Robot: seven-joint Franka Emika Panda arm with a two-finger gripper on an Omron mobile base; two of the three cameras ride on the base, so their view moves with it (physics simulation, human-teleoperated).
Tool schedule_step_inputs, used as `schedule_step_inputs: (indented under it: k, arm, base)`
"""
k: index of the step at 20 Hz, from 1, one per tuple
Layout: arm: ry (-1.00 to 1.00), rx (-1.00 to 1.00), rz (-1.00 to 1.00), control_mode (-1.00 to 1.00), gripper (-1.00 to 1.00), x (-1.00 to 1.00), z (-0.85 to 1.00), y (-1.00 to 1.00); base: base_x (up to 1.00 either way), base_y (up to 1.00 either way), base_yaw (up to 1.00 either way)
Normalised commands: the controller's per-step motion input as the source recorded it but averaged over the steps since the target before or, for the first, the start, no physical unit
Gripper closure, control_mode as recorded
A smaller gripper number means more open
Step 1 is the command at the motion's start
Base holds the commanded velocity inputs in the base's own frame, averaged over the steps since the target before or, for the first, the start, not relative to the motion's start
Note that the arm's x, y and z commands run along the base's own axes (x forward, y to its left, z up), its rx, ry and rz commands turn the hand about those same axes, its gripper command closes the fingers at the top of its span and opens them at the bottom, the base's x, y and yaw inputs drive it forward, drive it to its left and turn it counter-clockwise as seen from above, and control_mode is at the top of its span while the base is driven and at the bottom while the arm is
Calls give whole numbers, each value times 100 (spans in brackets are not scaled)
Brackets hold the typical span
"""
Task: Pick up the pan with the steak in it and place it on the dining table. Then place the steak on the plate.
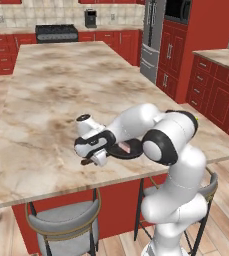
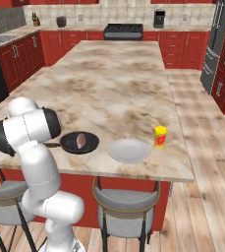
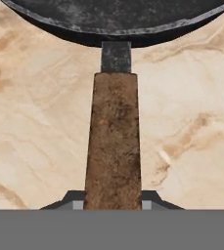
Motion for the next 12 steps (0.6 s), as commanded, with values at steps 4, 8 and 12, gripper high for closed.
schedule_step_inputs:
  k: [4,8,12]
  arm:
    - [0,0,0,-100,100,3,-22,-33]
    - [-1,0,2,-100,100,-5,-22,-40]
    - [-1,2,1,-100,100,-8,-4,-11]
  base:
    - [0,0,0]
    - [0,0,0]
    - [0,0,0]
